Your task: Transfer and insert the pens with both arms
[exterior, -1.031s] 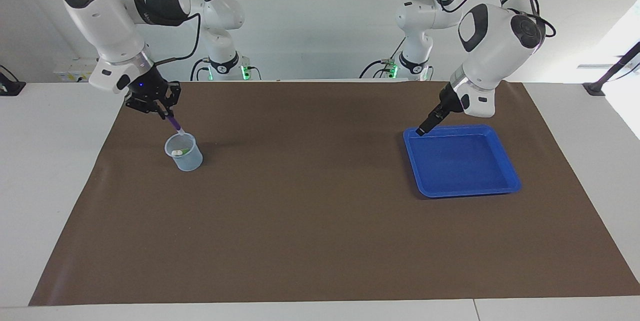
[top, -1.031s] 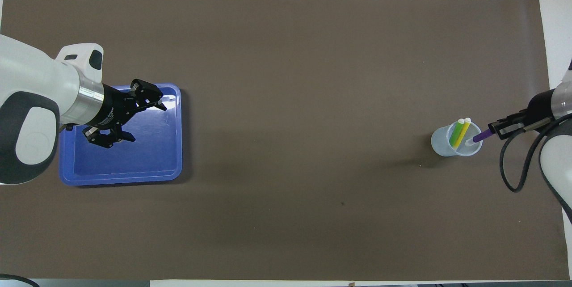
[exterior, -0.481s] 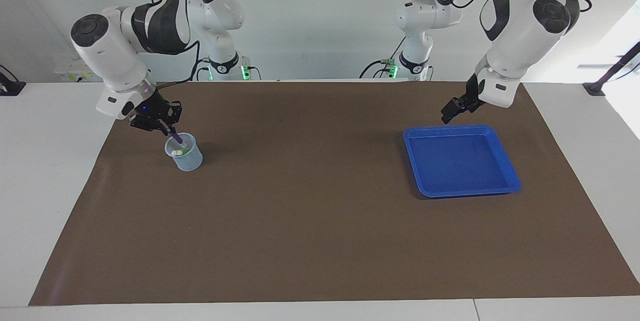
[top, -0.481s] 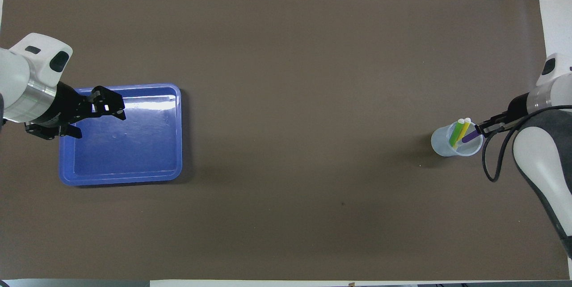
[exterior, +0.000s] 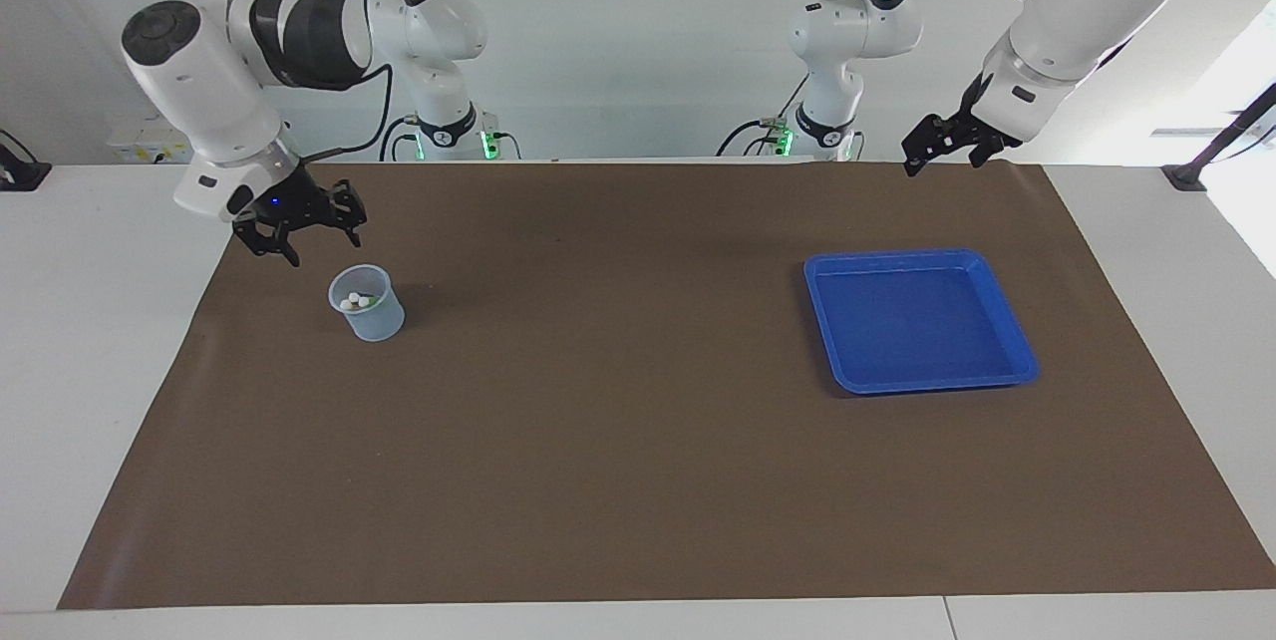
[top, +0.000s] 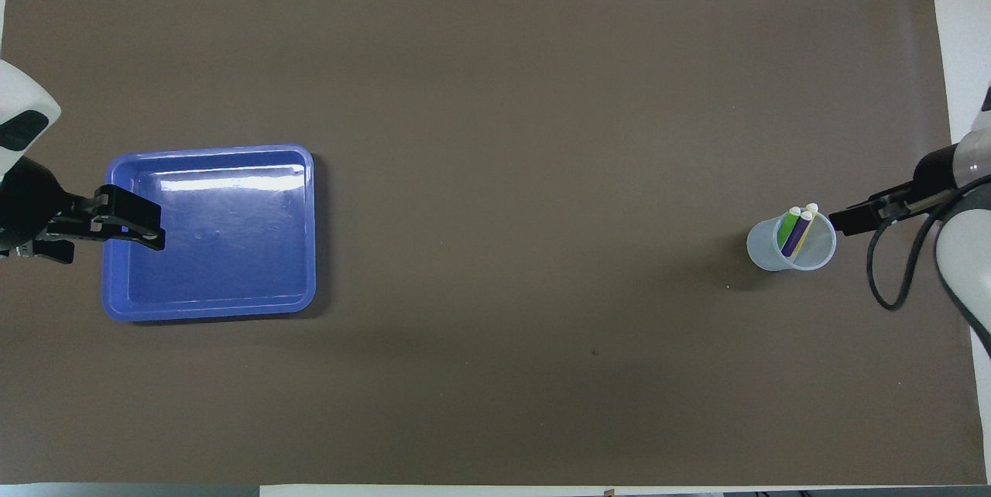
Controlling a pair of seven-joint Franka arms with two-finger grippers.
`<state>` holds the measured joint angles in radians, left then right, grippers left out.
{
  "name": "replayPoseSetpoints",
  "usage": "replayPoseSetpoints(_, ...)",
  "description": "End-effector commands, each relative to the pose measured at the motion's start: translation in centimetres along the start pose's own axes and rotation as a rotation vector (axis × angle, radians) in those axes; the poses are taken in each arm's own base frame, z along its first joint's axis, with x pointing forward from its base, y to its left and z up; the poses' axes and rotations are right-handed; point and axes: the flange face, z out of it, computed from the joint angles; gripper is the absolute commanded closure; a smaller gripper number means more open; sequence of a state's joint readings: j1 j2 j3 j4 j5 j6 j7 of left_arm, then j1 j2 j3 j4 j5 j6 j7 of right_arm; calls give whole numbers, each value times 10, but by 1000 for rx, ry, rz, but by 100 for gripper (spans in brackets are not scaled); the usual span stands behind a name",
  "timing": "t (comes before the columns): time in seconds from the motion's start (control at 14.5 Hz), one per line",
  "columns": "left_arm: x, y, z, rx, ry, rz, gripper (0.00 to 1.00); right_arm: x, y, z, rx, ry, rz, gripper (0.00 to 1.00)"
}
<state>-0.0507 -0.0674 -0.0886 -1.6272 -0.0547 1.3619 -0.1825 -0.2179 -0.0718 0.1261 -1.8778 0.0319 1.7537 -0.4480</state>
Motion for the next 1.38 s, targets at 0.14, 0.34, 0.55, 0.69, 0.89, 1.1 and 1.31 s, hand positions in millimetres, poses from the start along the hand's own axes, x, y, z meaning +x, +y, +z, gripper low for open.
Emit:
replayPoseSetpoints(0.14, 16, -3, 6, -2, 114, 30, 0, -15, -2, -86, -9, -46, 172, 0)
replayPoseSetpoints(0.34, 16, 0, 8, 1, 103, 45, 0, -27, 6, -112, -15, -45, 208, 0)
replayPoseSetpoints(0.55, 22, 7, 18, 10, 65, 56, 0, -30, 6, -119, -34, -82, 231, 0)
replayPoseSetpoints(0.69, 20, 6, 17, 9, 63, 55, 0, -24, 2, -112, -39, -56, 285, 0)
replayPoseSetpoints(0.89, 19, 5, 14, 6, 77, 47, 0, -18, -5, -107, -42, -72, 281, 0)
replayPoseSetpoints(1.1, 17, 6, 14, 7, 74, 50, 0, -14, -4, -99, -32, -91, 278, 0)
replayPoseSetpoints(1.31, 19, 14, 12, 6, 92, 55, 0, -11, -3, -96, -33, -95, 283, 0)
